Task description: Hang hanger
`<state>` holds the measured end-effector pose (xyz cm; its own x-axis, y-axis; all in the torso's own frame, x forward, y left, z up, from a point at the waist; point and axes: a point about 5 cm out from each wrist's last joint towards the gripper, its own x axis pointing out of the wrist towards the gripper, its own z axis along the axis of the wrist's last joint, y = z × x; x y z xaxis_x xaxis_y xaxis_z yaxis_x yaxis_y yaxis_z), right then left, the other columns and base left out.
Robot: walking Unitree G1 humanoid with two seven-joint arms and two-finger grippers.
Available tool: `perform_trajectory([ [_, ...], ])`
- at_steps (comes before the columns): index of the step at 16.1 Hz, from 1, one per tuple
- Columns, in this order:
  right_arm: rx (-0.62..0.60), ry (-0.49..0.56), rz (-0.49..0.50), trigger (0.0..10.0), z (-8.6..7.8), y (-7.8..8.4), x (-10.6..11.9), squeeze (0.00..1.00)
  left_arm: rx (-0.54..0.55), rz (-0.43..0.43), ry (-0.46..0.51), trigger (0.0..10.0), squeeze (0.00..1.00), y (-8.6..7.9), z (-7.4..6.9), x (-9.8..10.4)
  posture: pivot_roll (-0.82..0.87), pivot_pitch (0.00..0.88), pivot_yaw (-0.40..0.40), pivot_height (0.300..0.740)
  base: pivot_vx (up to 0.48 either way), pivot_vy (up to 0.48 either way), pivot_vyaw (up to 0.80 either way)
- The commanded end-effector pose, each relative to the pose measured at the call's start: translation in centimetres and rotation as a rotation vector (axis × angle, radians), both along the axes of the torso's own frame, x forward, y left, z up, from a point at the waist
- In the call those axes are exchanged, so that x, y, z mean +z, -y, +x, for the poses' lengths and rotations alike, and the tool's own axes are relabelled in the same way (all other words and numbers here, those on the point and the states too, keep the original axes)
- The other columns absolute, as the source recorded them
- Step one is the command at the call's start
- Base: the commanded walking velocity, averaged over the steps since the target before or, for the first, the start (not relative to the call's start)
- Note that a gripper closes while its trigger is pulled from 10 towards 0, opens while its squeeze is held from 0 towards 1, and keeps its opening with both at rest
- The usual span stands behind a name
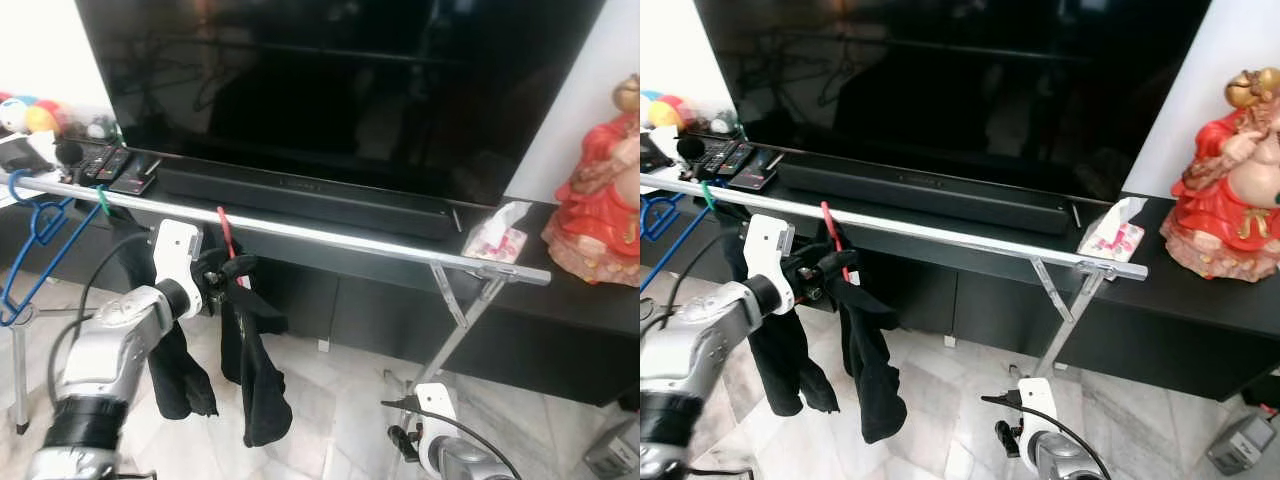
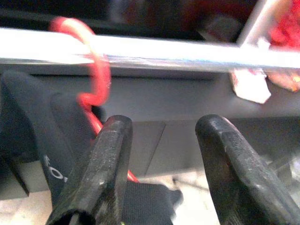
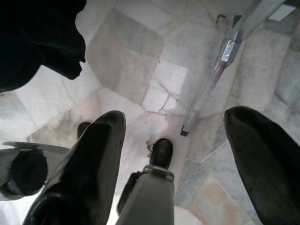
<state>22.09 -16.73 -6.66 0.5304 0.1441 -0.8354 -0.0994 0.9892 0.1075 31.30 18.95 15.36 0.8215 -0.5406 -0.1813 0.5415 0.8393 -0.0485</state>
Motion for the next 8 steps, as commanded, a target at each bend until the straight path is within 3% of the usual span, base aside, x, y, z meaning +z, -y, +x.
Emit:
perform_trajectory([
  [1, -0.006, -0.002, 0.000, 10.0, 0.1, 0.2, 0.1, 0.00, -0.133, 0.047, -0.041, 10.0, 0.00, 1.6, -1.0, -0.7, 0.00, 0.008, -0.066, 0.740, 0.000, 0.000, 0.00],
  [5, -0.010, 0.001, 0.002, 10.0, 0.1, 0.2, 0.1, 0.00, -0.049, 0.041, -0.110, 10.0, 0.00, 2.3, 0.5, -3.1, -0.01, 0.006, -0.061, 0.740, 0.000, 0.000, 0.00],
  [7, -0.012, 0.001, 0.000, 10.0, 0.1, 0.2, 0.1, 0.00, 0.020, -0.046, -0.092, 10.0, 0.00, 2.6, 1.6, -2.8, -0.02, 0.006, -0.058, 0.740, 0.000, 0.000, 0.00],
  [8, -0.012, 0.000, -0.001, 10.0, 0.1, 0.2, 0.1, 0.00, 0.083, -0.102, -0.069, 10.0, 0.00, 2.7, 2.8, -2.4, -0.02, 0.006, -0.061, 0.740, 0.000, 0.000, 0.00],
])
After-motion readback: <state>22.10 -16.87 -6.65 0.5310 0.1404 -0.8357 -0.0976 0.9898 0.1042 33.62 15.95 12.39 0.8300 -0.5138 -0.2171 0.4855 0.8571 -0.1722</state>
